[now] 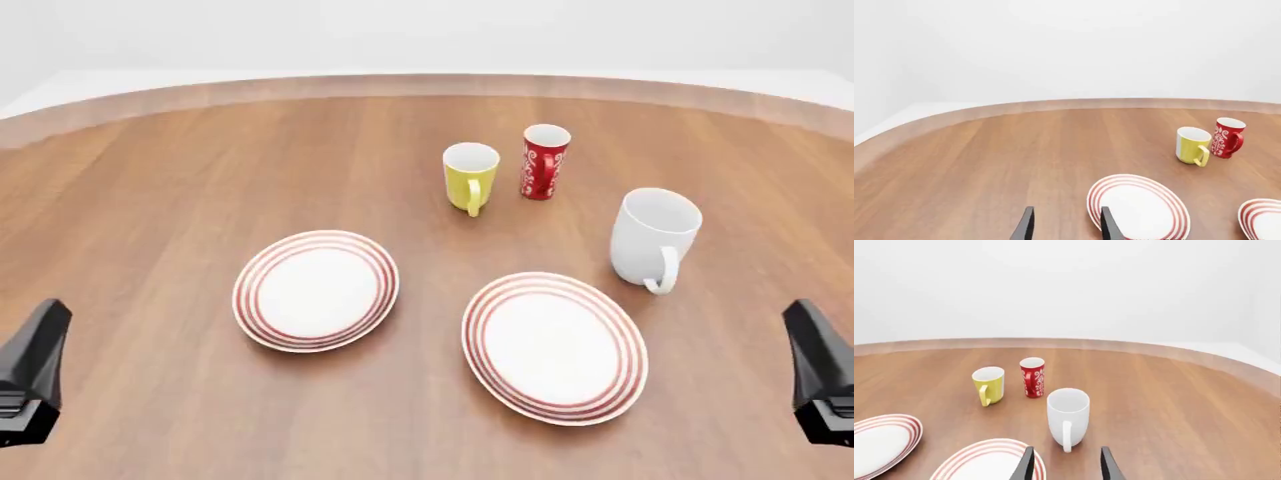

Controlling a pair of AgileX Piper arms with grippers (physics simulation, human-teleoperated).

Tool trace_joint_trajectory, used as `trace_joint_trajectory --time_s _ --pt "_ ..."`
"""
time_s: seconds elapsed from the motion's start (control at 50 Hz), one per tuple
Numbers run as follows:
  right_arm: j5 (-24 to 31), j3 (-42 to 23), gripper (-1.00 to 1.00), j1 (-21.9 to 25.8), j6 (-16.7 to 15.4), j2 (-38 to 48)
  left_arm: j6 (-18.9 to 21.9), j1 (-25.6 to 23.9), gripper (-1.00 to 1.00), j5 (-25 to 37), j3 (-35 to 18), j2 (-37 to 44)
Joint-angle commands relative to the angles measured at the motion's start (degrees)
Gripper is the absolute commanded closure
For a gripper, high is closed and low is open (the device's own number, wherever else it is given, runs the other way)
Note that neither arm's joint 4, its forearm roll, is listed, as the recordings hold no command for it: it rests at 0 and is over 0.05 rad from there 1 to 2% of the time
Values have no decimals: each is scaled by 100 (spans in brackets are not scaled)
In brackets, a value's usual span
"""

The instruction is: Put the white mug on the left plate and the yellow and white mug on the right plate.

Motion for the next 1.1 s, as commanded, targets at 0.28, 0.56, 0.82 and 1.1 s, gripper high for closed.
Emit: trace_joint_trajectory --time_s 0.28,0.56,0.82,1.1 --pt "-613 1 -100 -49 -96 805 0 0 -100 -7 -15 26" --pt "-1326 -140 -100 115 -171 1775 0 0 -100 -7 -15 26" --pt "-1841 -394 -100 119 -275 2562 0 0 -100 -7 -15 26" --pt "-2820 -451 -100 134 -289 3774 0 0 -100 -7 -15 26"
